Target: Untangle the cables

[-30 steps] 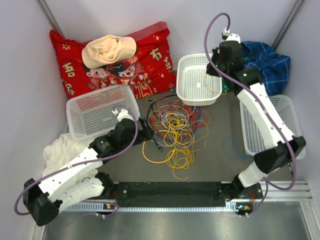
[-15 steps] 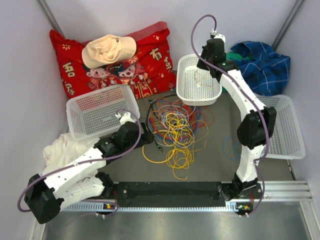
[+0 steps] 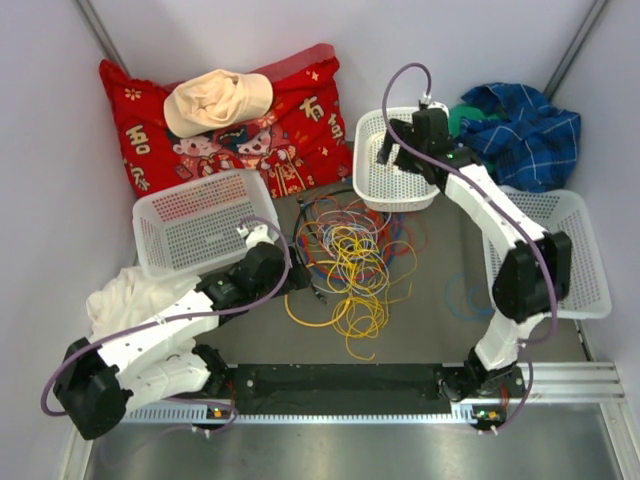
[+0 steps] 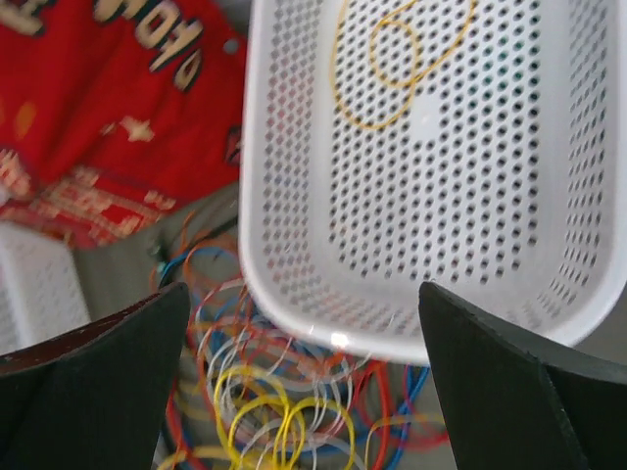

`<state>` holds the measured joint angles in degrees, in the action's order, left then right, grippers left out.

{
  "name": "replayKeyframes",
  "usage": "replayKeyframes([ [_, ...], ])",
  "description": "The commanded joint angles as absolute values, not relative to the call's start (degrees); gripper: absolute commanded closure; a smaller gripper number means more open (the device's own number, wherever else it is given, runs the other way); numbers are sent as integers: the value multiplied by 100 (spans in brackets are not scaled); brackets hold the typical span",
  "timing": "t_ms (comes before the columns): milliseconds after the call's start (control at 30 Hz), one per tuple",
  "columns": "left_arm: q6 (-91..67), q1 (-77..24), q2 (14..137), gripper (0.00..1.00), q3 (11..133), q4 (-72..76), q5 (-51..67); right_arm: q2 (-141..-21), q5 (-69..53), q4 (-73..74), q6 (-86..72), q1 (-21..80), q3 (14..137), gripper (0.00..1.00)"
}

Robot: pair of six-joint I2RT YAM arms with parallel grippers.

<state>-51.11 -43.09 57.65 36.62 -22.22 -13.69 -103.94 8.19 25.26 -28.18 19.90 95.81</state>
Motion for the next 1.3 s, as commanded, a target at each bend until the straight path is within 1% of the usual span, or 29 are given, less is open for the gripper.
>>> replayKeyframes([
  [0,-5150,-4298,5783,4,3902,-2056,-1179,-8923,361,2023,-2865,2626,8146,1],
  [33,-5229,-4298,5783,4,3902,-2083,-1152,-8495,143,1926,-2857,2706,7756,1],
  [67,-5264,-4298,5783,4,3885,-2100,-1108,-8325,71,1820,-2891,2820,7378,1],
  [100,-5291,-4298,5801,4,3850,-2083,-1055,-8141,27,1758,-2900,2934,6748,1],
  [200,-5379,-4298,5879,5,3797,-2092,-941,-7683,316,1916,-2892,3444,5910,1],
  [233,-5414,-4298,5906,5,3806,-2100,-914,-7542,447,1933,-2865,3689,5741,1],
  [300,-5449,-4307,5985,5,3849,-2101,-853,-7471,597,1951,-2874,3875,5355,1],
  [467,-5511,-4307,6117,7,3946,-2144,-695,-7742,615,1828,-2944,3973,4905,1],
  [533,-5546,-4315,6117,8,3999,-2215,-668,-7848,554,1802,-2962,3981,4834,5],
  [567,-5563,-4315,6117,8,3999,-2311,-659,-7892,502,1741,-2971,3973,4817,9],
  [600,-5563,-4315,6056,8,3999,-2346,-677,-7910,440,1688,-2962,3973,4790,26],
  [667,-5581,-4324,5968,9,3982,-2452,-747,-7875,229,1557,-2962,3990,4781,52],
  [700,-5572,-4324,5855,9,3973,-2496,-791,-7762,168,1547,-2962,4016,4825,74],
  [800,-5494,-4316,5556,9,4007,-2549,-983,-7420,185,1695,-2918,4130,5078,100],
  [933,-5151,-4315,5125,7,4157,-2365,-1300,-6516,246,2012,-2769,4420,5615,100],
  [1000,-4993,-4315,4870,6,4157,-2163,-1441,-6285,229,2161,-2760,4491,5993,100],
  [1100,-4686,-4315,4588,5,4044,-1496,-1433,-5881,150,2460,-2804,4553,6441,100],
  [1267,-4333,-4315,4377,2,3894,-259,-1011,-5546,26,2935,-2900,4562,7082,100],
])
